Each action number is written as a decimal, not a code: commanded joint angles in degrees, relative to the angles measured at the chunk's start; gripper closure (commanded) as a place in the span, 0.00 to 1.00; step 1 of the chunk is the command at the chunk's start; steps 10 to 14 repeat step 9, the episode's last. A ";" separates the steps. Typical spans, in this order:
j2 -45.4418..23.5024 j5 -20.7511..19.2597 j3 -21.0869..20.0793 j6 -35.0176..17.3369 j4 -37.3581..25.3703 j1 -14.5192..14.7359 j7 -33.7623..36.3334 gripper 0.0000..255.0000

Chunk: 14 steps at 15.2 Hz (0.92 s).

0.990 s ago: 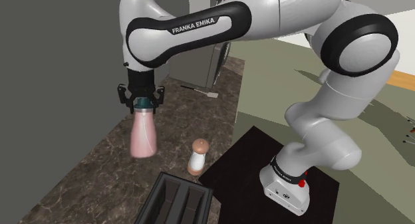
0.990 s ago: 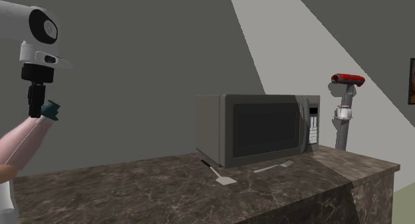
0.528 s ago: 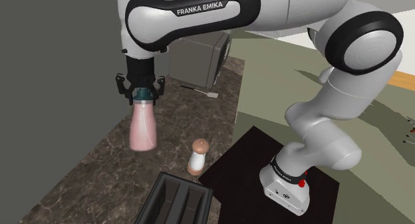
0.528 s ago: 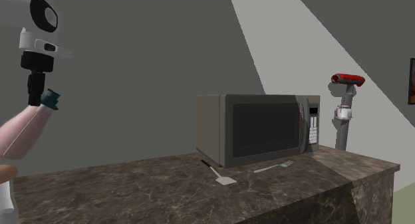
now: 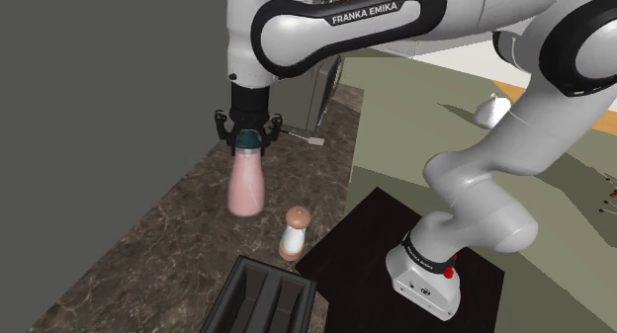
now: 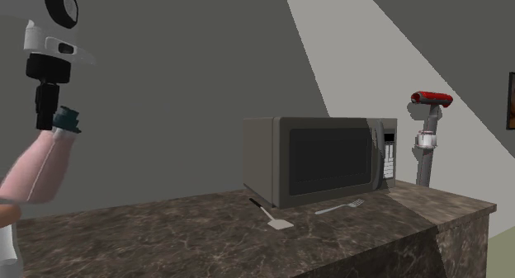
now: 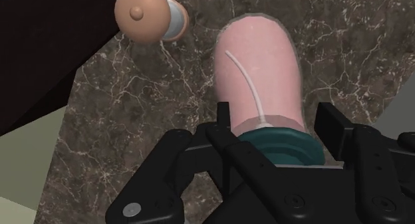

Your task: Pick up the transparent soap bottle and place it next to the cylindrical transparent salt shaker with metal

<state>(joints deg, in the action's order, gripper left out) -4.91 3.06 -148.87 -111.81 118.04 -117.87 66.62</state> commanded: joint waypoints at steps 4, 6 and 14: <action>-1.64 -0.93 0.21 -3.17 4.52 -0.36 -0.32 1.00; -1.05 -0.58 0.33 -4.68 5.54 -0.36 -0.68 1.00; -0.06 0.04 0.51 -6.94 6.99 -0.35 -1.30 1.00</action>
